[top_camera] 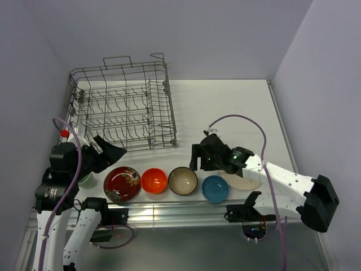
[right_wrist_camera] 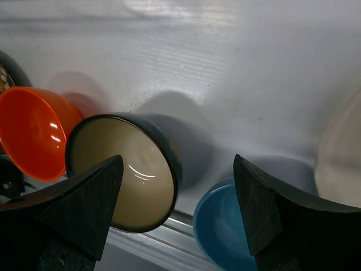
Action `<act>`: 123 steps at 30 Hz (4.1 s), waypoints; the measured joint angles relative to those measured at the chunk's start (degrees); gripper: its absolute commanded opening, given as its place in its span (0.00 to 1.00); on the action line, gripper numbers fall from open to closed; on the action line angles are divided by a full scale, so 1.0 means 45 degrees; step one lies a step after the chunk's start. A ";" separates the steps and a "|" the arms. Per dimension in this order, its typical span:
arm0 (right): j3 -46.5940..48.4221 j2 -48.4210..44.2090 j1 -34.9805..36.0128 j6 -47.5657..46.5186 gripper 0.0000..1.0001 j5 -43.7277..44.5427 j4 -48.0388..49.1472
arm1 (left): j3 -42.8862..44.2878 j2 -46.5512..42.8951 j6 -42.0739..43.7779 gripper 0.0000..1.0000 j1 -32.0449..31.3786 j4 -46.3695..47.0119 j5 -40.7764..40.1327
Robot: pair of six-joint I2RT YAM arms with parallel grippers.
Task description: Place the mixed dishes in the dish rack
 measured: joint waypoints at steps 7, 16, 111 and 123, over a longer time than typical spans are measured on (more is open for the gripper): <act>-0.0117 0.1841 0.1671 0.0559 0.77 0.0617 0.0850 | -0.0233 0.0024 0.0325 0.82 0.0000 -0.0010 0.0495; -0.0622 0.2351 0.2079 0.0816 0.44 0.1161 0.1389 | -0.0733 0.0015 0.0393 0.80 0.0000 0.0039 0.1005; 0.3963 -0.0170 0.2302 -0.0661 0.00 -0.0797 0.2268 | -0.2642 0.2205 -0.4935 0.94 -0.5265 0.9097 0.5527; 0.3147 -0.0714 0.2278 -0.0476 0.00 -0.0806 0.3332 | -0.2642 0.1817 -0.5396 0.84 -0.5260 0.9078 0.5173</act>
